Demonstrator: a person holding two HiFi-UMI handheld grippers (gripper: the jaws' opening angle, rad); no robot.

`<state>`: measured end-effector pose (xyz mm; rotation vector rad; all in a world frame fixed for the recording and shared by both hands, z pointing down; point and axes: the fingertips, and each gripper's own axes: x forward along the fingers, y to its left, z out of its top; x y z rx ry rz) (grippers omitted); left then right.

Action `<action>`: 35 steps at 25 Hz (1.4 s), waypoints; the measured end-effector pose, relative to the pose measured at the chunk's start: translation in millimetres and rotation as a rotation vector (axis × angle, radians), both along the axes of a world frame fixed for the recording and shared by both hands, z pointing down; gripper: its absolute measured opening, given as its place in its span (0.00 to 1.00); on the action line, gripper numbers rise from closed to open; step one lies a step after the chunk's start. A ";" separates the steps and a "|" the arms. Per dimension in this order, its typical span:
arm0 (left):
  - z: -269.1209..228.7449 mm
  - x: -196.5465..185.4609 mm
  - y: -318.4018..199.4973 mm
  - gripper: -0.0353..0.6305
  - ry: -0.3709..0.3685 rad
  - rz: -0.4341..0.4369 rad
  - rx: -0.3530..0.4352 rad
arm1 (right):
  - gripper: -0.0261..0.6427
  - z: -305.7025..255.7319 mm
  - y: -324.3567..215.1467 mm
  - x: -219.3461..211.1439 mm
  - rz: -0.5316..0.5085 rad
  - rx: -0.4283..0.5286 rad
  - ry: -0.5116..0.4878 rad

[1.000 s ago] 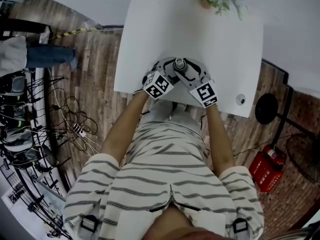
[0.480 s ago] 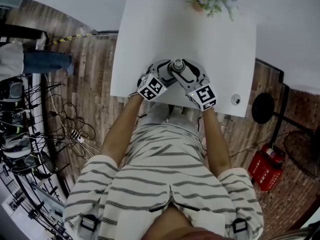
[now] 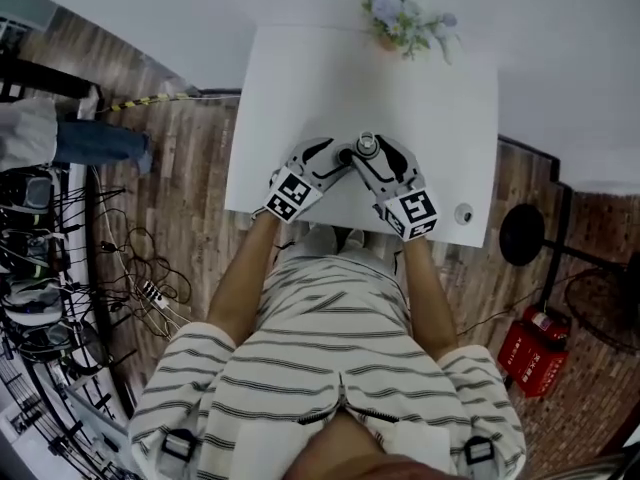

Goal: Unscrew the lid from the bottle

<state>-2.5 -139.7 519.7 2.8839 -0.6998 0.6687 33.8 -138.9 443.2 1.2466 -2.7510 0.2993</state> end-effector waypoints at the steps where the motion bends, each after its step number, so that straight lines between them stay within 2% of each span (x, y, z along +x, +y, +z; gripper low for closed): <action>1: -7.1 -1.3 -1.3 0.43 0.010 -0.020 0.008 | 0.40 -4.4 -0.2 3.0 0.016 0.000 -0.003; 6: -43.3 -3.8 -5.3 0.28 0.054 -0.108 0.042 | 0.40 -29.1 1.6 14.7 0.095 0.018 -0.020; 11: -86.8 -7.3 -4.2 0.08 0.128 -0.182 0.076 | 0.40 -53.6 5.4 16.8 0.133 0.041 -0.002; 13: -103.3 -8.7 -1.6 0.05 0.136 -0.205 0.091 | 0.40 -64.6 8.2 19.4 0.151 0.046 -0.008; 19: -153.8 -15.5 9.0 0.05 0.188 -0.246 0.135 | 0.40 -102.5 12.2 25.6 0.209 0.081 -0.023; 26: -193.8 -23.5 24.4 0.05 0.227 -0.337 0.180 | 0.40 -134.2 22.3 29.6 0.257 0.116 -0.037; 32: -213.6 -19.3 31.3 0.05 0.246 -0.369 0.214 | 0.40 -149.4 26.8 31.5 0.269 0.144 -0.028; 35: -214.3 -17.8 35.5 0.05 0.254 -0.374 0.206 | 0.40 -150.9 31.7 31.3 0.273 0.150 -0.035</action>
